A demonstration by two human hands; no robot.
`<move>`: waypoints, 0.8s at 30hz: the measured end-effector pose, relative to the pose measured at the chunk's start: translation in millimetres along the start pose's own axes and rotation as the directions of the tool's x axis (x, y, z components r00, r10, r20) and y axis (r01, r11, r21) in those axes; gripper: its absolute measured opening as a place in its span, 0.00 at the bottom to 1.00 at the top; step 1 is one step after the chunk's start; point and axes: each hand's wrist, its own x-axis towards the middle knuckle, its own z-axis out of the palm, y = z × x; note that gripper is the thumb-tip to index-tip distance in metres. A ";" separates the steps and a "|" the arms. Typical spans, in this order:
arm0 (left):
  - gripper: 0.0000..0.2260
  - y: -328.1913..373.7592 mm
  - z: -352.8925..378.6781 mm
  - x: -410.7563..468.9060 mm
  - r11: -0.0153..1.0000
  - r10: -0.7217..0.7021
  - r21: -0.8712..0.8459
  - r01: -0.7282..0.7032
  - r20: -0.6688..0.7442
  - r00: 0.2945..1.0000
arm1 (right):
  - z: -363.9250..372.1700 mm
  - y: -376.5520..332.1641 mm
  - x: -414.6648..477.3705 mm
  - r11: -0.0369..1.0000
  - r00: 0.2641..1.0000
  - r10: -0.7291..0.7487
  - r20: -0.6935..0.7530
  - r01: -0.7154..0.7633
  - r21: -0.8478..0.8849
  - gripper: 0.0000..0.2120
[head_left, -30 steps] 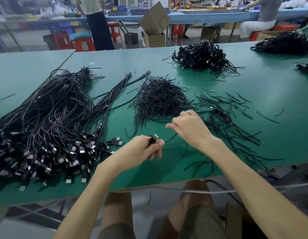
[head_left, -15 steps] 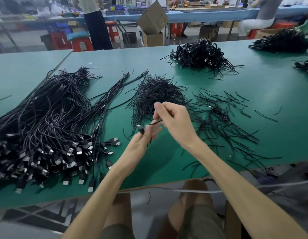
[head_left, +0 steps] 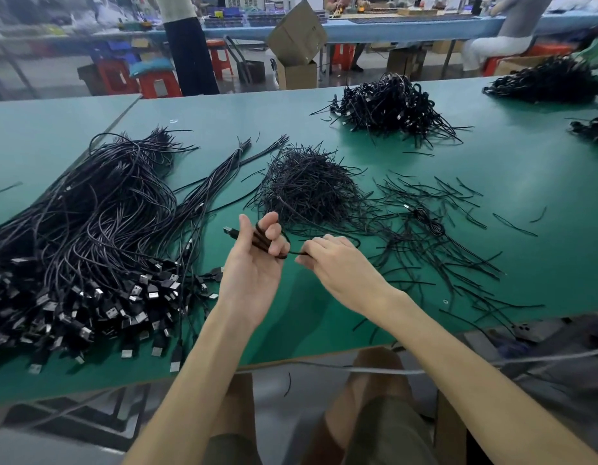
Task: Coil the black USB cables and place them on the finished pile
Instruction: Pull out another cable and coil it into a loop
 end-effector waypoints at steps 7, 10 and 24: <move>0.20 5.4 4.0 -10.6 0.882 0.071 0.459 -0.108 0.099 0.993 | 1.6 17.2 -0.4 0.992 0.992 0.121 -0.029 -0.120 0.043 0.07; 0.21 12.2 2.1 -15.9 0.753 0.087 0.641 -0.147 0.124 0.988 | 1.9 30.3 -2.6 0.951 0.953 0.300 -0.036 -0.296 0.088 0.10; 0.18 -5.5 -10.8 -11.4 -0.185 -0.222 0.958 -0.219 0.176 0.959 | -56.3 29.4 26.1 0.268 0.748 0.412 0.520 -0.645 0.716 0.12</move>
